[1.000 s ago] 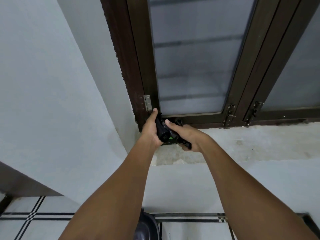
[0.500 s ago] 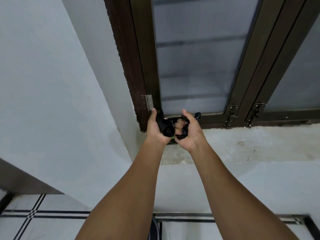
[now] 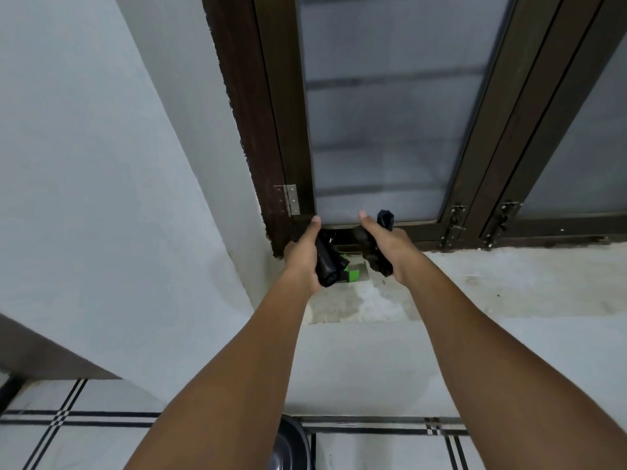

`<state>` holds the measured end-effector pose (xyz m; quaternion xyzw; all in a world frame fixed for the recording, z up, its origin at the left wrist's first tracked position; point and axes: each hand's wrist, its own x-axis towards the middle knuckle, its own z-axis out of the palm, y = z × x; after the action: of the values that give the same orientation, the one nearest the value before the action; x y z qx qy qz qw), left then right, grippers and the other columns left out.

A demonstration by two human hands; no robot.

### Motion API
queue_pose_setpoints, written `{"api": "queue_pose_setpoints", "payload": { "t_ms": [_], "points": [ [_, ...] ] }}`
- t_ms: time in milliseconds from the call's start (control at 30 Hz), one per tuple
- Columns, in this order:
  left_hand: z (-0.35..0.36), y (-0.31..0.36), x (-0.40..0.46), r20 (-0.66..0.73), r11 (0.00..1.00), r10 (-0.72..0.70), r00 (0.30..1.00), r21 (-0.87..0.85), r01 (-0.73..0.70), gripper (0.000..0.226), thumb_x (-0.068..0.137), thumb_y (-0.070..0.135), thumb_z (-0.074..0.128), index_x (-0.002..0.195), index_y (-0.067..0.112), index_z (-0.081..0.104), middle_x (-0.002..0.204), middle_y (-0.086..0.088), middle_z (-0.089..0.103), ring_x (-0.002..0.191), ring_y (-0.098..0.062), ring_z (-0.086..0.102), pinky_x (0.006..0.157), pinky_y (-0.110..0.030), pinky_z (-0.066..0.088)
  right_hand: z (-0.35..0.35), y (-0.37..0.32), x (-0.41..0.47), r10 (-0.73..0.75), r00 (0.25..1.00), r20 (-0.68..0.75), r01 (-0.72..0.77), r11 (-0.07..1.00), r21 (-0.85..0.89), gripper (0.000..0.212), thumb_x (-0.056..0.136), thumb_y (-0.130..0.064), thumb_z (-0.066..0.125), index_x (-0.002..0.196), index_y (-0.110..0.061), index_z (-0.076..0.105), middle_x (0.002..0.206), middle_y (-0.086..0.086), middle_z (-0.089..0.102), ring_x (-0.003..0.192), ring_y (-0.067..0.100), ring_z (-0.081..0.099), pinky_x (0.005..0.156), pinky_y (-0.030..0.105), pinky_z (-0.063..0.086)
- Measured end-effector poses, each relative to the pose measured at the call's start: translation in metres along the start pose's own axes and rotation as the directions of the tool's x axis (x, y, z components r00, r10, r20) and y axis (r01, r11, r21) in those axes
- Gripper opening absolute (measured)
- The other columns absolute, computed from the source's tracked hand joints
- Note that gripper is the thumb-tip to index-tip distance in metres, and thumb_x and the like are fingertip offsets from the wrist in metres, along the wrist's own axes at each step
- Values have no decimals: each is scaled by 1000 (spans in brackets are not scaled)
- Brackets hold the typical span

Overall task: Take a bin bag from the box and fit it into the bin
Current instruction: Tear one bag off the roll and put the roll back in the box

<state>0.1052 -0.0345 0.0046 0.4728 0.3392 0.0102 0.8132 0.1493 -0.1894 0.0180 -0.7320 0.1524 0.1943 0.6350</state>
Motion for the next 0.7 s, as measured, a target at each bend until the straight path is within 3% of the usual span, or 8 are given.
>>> {"api": "queue_pose_setpoints", "payload": {
  "t_ms": [167, 233, 333, 433, 500, 567, 633, 700],
  "points": [
    [-6, 8, 14, 37, 992, -55, 998, 117, 51, 100, 50, 63, 92, 133, 23, 55, 122, -13, 69, 103, -39, 71, 84, -61, 59, -20, 19, 9, 3, 1000, -9, -5, 985, -174, 63, 85, -34, 78, 131, -9, 44, 107, 15, 61, 84, 26, 62, 60, 32, 49],
    [-7, 9, 10, 62, 991, -80, 995, 112, 72, 78, 65, 60, 84, 129, 20, 61, 117, -13, 70, 97, -34, 72, 82, -52, 61, -25, 25, 14, -3, 1000, -26, -2, 981, -192, 61, 84, -18, 74, 132, -8, 38, 108, 19, 61, 83, 29, 61, 59, 32, 50],
    [-8, 4, 11, 105, 991, -80, 991, 115, 68, 44, 88, 45, 61, 118, 12, 62, 97, -13, 66, 82, -30, 66, 75, -40, 59, -33, 30, 21, -31, 999, -9, 27, 957, -289, 43, 85, -10, 69, 124, -2, 51, 100, 17, 63, 81, 30, 62, 58, 32, 49],
    [-6, -1, 14, 130, 991, -83, 988, 112, 68, 45, 89, 42, 59, 123, 11, 61, 98, -13, 67, 82, -31, 67, 72, -40, 59, -40, 36, 29, -39, 999, -26, 28, 934, -355, 28, 85, -17, 77, 107, -5, 64, 105, 18, 70, 86, 32, 67, 65, 35, 54],
    [-3, -5, 18, 124, 990, -74, 990, 130, 58, 47, 90, 41, 61, 125, 11, 61, 103, -14, 68, 89, -33, 68, 80, -44, 60, -41, 40, 31, -61, 996, -62, 27, 893, -449, 46, 78, -34, 85, 112, -10, 64, 114, 15, 69, 100, 34, 66, 76, 40, 57],
    [-2, -6, 19, 121, 987, -59, 991, 156, 40, 45, 90, 40, 63, 124, 11, 61, 110, -17, 70, 98, -35, 69, 91, -50, 58, -43, 43, 36, -119, 985, -124, 23, 807, -590, 78, 68, -51, 87, 131, -17, 56, 133, 12, 61, 121, 36, 56, 98, 49, 51],
    [-1, -9, 24, 128, 984, -52, 990, 175, 29, 47, 88, 41, 68, 125, 12, 61, 121, -21, 69, 108, -38, 69, 97, -57, 56, -42, 43, 34, -227, 952, -206, 27, 732, -681, 92, 74, -49, 85, 147, -18, 40, 147, 14, 47, 136, 38, 42, 107, 52, 42],
    [1, -10, 26, 129, 978, -38, 991, 210, 10, 46, 89, 41, 71, 125, 14, 62, 123, -20, 69, 109, -38, 70, 96, -57, 57, -41, 41, 32, -371, 884, -285, 76, 714, -696, 88, 81, -41, 82, 151, -15, 35, 147, 17, 43, 137, 39, 37, 108, 52, 38]
  ]
}}
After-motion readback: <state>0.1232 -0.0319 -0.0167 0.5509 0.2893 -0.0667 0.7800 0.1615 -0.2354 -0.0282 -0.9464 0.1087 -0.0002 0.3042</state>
